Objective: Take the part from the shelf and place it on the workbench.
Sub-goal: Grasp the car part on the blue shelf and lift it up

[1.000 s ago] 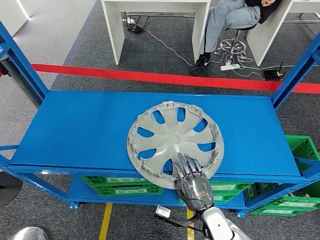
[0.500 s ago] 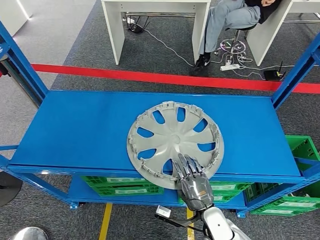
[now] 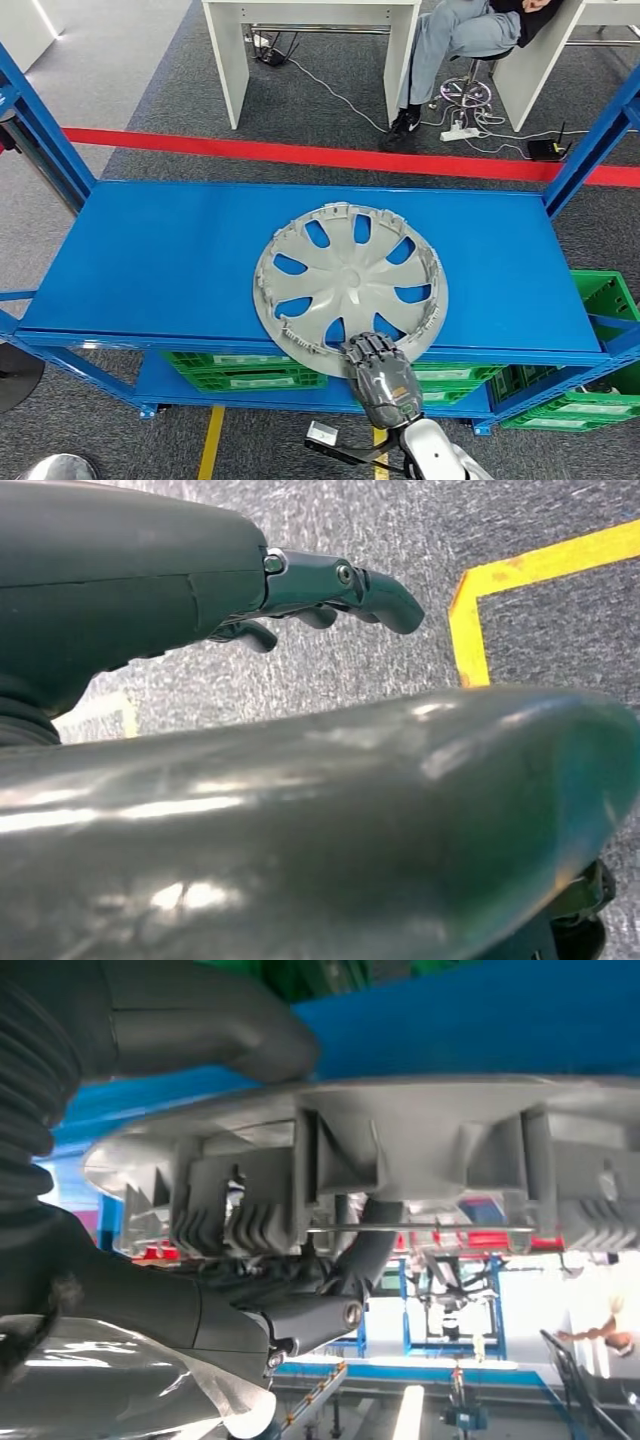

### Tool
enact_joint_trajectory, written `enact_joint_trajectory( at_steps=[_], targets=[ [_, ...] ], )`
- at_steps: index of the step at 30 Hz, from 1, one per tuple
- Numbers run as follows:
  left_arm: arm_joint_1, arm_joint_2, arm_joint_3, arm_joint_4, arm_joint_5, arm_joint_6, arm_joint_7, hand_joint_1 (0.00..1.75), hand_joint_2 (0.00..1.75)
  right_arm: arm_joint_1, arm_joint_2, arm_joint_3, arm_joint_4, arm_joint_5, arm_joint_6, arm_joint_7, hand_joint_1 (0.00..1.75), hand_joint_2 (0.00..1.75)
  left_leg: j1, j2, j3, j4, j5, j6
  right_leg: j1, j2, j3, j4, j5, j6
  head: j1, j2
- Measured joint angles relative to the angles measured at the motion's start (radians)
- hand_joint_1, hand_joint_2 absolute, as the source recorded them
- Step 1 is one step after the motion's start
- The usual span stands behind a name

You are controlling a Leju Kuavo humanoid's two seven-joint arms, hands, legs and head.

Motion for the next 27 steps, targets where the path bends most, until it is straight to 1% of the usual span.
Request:
enact_joint_trajectory(
  at_steps=[3,8,12,20,27],
  targets=[
    [0.0,0.0,0.012,0.0,0.016,0.002,-0.011,0.0,0.0,0.013,-0.014,0.008,-0.059,-0.006,0.013,-0.003,1.75,1.75,0.0,0.0,0.0,0.0,0.0,0.0,0.0,0.0,0.0,0.0,0.0,0.0,0.0,0.0],
    [0.001,0.0,0.033,0.0,0.04,0.005,-0.051,0.0,0.0,0.027,-0.036,0.022,-0.14,-0.007,0.014,-0.007,1.75,1.75,0.0,0.0,0.0,0.0,0.0,0.0,0.0,0.0,-0.001,0.0,0.0,0.0,0.0,0.0],
    [0.002,0.0,0.046,0.0,0.045,0.006,-0.067,0.0,0.0,0.037,-0.047,0.031,-0.188,-0.007,0.014,-0.01,1.75,1.75,0.0,0.0,-0.001,0.0,0.0,0.0,0.0,0.0,-0.001,0.0,0.0,0.0,0.0,0.0],
    [0.002,0.0,0.052,0.0,0.049,0.012,-0.075,0.0,0.0,0.043,-0.052,0.042,-0.234,-0.006,0.013,-0.017,1.75,1.75,0.0,0.0,-0.001,0.0,0.0,0.0,0.0,0.0,-0.001,0.0,0.0,0.0,0.0,0.0],
    [0.002,0.0,0.061,0.0,0.061,0.021,-0.099,0.0,0.0,0.05,-0.054,0.043,-0.284,0.017,0.011,-0.035,1.75,1.75,0.0,0.0,-0.001,0.0,0.0,0.0,0.0,0.0,-0.001,0.0,0.0,0.0,0.0,0.0]
  ],
)
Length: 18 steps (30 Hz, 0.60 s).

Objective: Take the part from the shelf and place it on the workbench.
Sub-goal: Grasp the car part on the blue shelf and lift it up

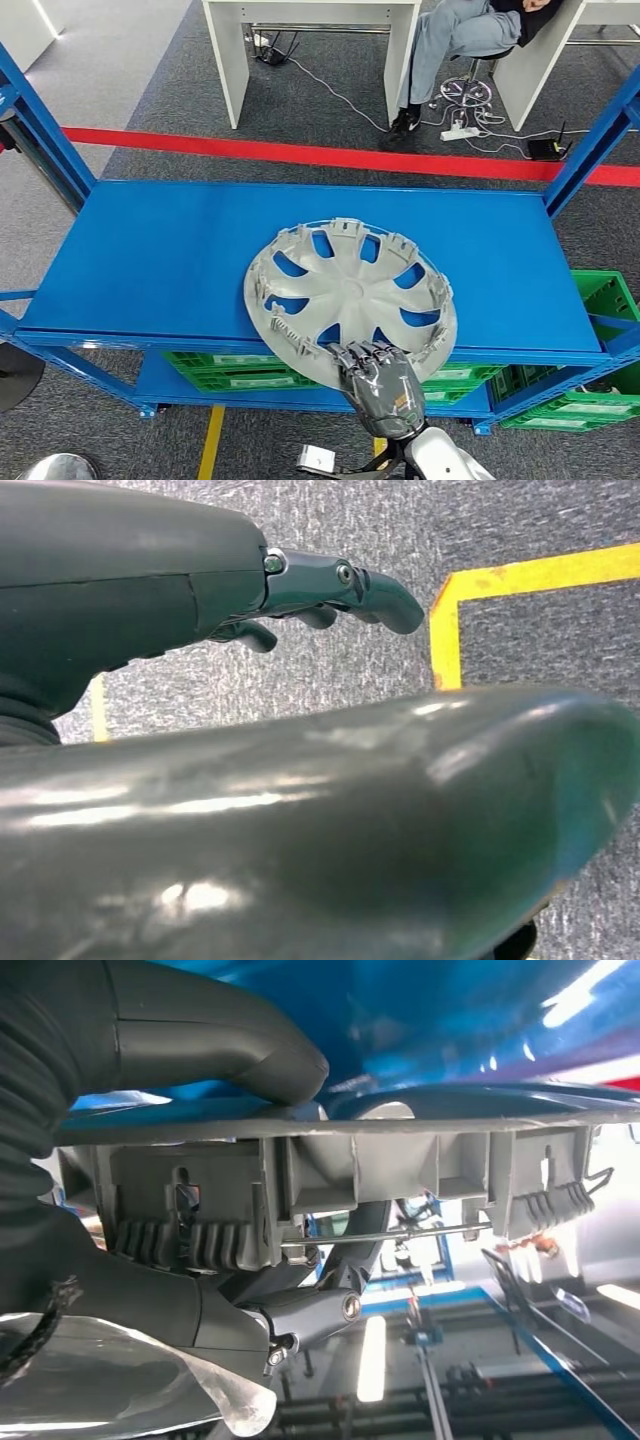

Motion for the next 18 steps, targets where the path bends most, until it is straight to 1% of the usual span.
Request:
enact_joint_trajectory(
  at_steps=[2,4,7,9,11,12,15,17,18],
  targets=[
    [0.0,0.0,0.004,0.0,0.002,0.004,-0.016,0.0,0.0,0.001,-0.006,0.001,-0.014,0.016,-0.004,-0.002,1.75,1.75,0.0,0.0,0.0,0.0,0.0,0.0,0.0,0.0,0.0,0.0,0.0,0.0,0.0,0.0],
    [0.001,0.0,0.009,0.0,0.01,0.007,-0.051,0.0,0.0,0.003,-0.014,0.002,-0.029,0.04,-0.023,0.001,1.75,1.75,0.0,0.0,-0.001,0.0,0.0,0.0,0.0,0.0,0.0,0.0,0.0,0.0,0.0,0.0],
    [0.002,0.0,0.016,0.0,0.027,-0.006,-0.131,0.0,0.0,0.008,-0.024,0.0,-0.062,0.106,-0.096,0.0,1.75,1.75,0.0,0.0,-0.002,0.0,0.0,0.0,0.0,0.0,-0.001,0.0,0.0,0.0,0.0,0.0],
    [0.003,0.0,0.019,0.0,0.033,-0.027,-0.179,0.0,0.0,0.008,-0.031,-0.013,-0.097,0.134,-0.143,-0.037,1.75,1.75,0.0,0.0,-0.002,0.0,0.0,0.0,0.0,0.0,-0.002,0.0,0.0,0.0,0.0,0.0],
    [0.003,0.0,0.021,0.0,0.034,-0.042,-0.207,0.0,0.0,0.011,-0.031,-0.05,-0.149,0.14,-0.163,-0.143,1.75,1.75,0.0,0.0,-0.002,0.0,0.0,0.0,0.0,0.0,-0.002,0.0,0.0,0.0,0.0,0.0],
    [0.004,0.0,0.021,0.0,0.034,-0.047,-0.214,0.0,0.0,0.016,-0.025,-0.076,-0.18,0.142,-0.165,-0.218,1.75,1.75,0.0,0.0,-0.002,0.0,0.0,0.0,0.0,0.0,-0.002,0.0,0.0,0.0,0.0,0.0],
    [0.004,-0.001,0.023,0.0,0.034,-0.048,-0.213,0.0,0.0,0.037,0.021,-0.157,-0.273,0.148,-0.167,-0.43,1.75,1.75,0.0,0.0,-0.003,0.0,0.0,0.0,0.0,0.0,-0.003,0.0,0.0,0.0,0.0,0.0],
    [0.004,-0.002,0.023,0.0,0.033,-0.042,-0.203,0.0,0.0,0.046,0.054,-0.203,-0.326,0.151,-0.167,-0.513,1.75,1.75,0.0,0.0,-0.003,0.0,0.0,0.0,0.0,0.0,-0.003,0.0,0.0,0.0,0.0,0.0],
    [0.004,-0.003,0.023,0.0,0.031,-0.036,-0.198,0.0,0.0,0.049,0.068,-0.219,-0.35,0.151,-0.167,-0.536,1.75,1.75,0.0,0.0,-0.003,0.0,0.0,0.0,0.0,0.0,-0.003,0.0,0.0,0.0,0.0,0.0]
  ],
)
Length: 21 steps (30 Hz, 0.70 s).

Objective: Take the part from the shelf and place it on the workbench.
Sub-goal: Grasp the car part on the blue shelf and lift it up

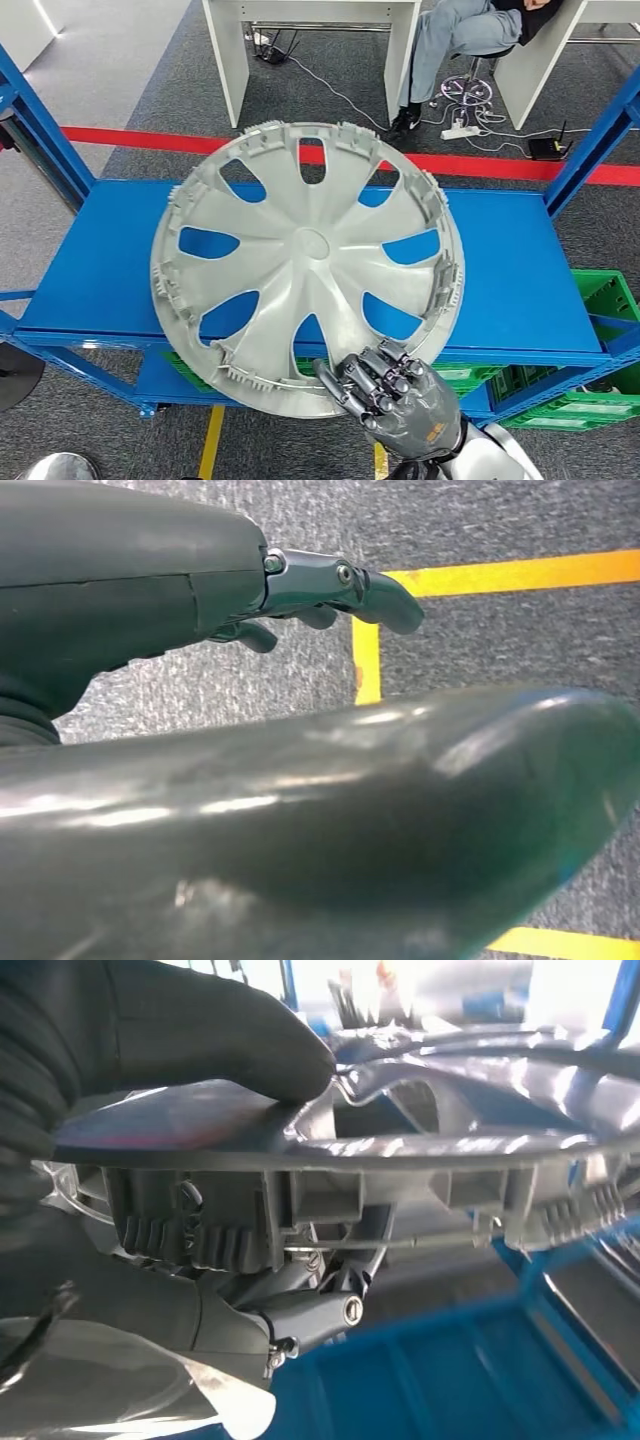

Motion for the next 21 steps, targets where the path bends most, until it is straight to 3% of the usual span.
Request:
enact_joint_trajectory(
  at_steps=[5,11,15,21],
  targets=[
    [0.0,-0.001,0.0,0.0,-0.009,0.016,0.012,0.0,0.0,0.009,0.051,-0.043,-0.091,0.0,0.0,-0.031,1.75,1.75,0.0,0.0,0.0,0.0,0.0,0.0,0.0,0.0,0.0,0.0,0.0,0.0,0.0,0.0],
    [0.0,-0.001,0.0,0.0,-0.01,0.018,0.014,0.0,0.0,0.021,0.075,-0.061,-0.135,0.0,0.0,-0.036,1.75,1.75,0.0,0.0,0.0,0.0,0.0,0.0,0.0,0.0,0.0,0.0,0.0,0.0,0.0,0.0],
    [0.0,-0.001,0.0,0.0,-0.02,0.027,0.023,0.0,1.75,0.021,0.088,-0.068,-0.15,0.0,0.0,-0.053,1.75,1.75,0.0,0.0,0.0,0.0,0.0,0.0,0.0,0.0,0.0,0.0,0.0,0.0,0.0,0.0],
    [0.0,-0.001,0.0,0.0,-0.022,0.019,0.036,0.0,1.75,0.021,0.096,-0.07,-0.151,0.0,0.0,-0.052,1.75,1.75,0.0,0.0,0.0,0.0,0.0,0.0,0.0,0.0,0.0,0.0,0.0,0.0,0.0,0.0]
  ],
)
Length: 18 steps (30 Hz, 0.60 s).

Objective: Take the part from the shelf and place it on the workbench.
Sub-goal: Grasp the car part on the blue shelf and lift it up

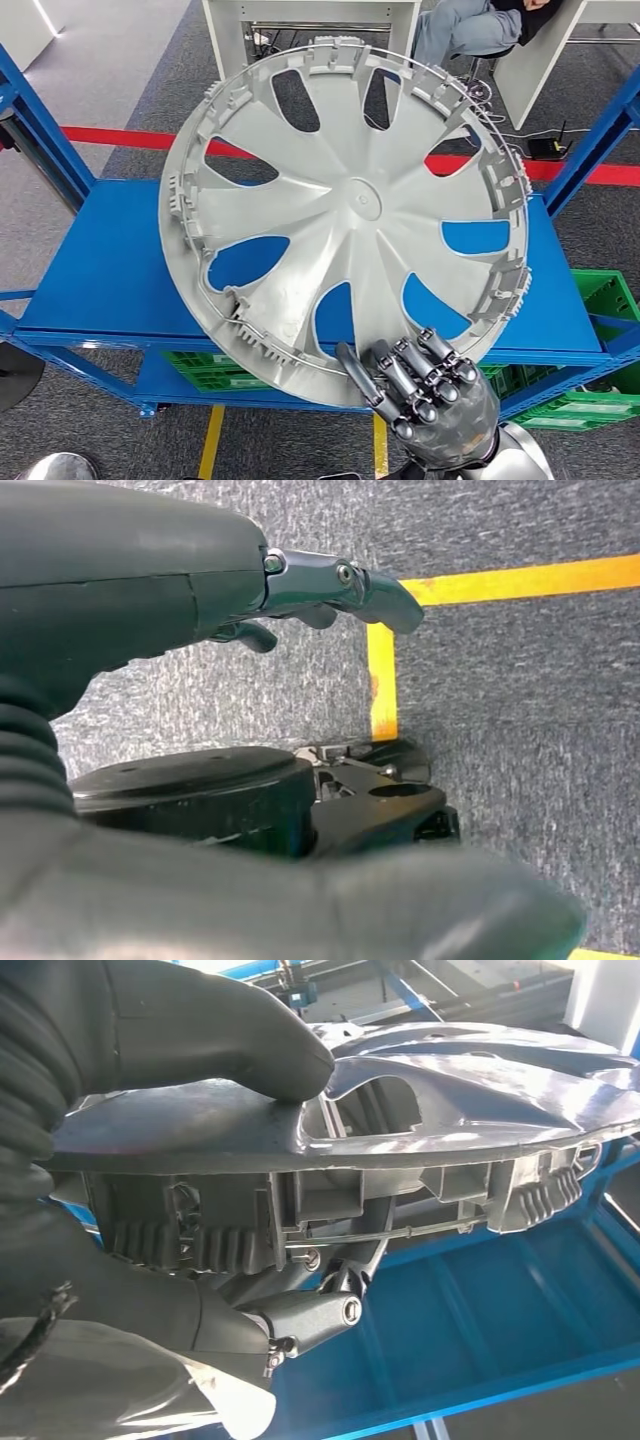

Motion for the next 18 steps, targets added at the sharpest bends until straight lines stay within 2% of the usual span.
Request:
enact_joint_trajectory(
  at_steps=[18],
  targets=[
    [0.0,0.0,0.0,0.0,-0.004,0.018,-0.008,0.0,1.75,-0.009,0.0,0.023,0.01,-0.001,0.0,0.053,1.75,1.75,0.0,0.0,0.0,0.0,0.0,0.0,0.0,0.0,0.0,0.0,0.0,0.0,0.0,0.0]
  ],
)
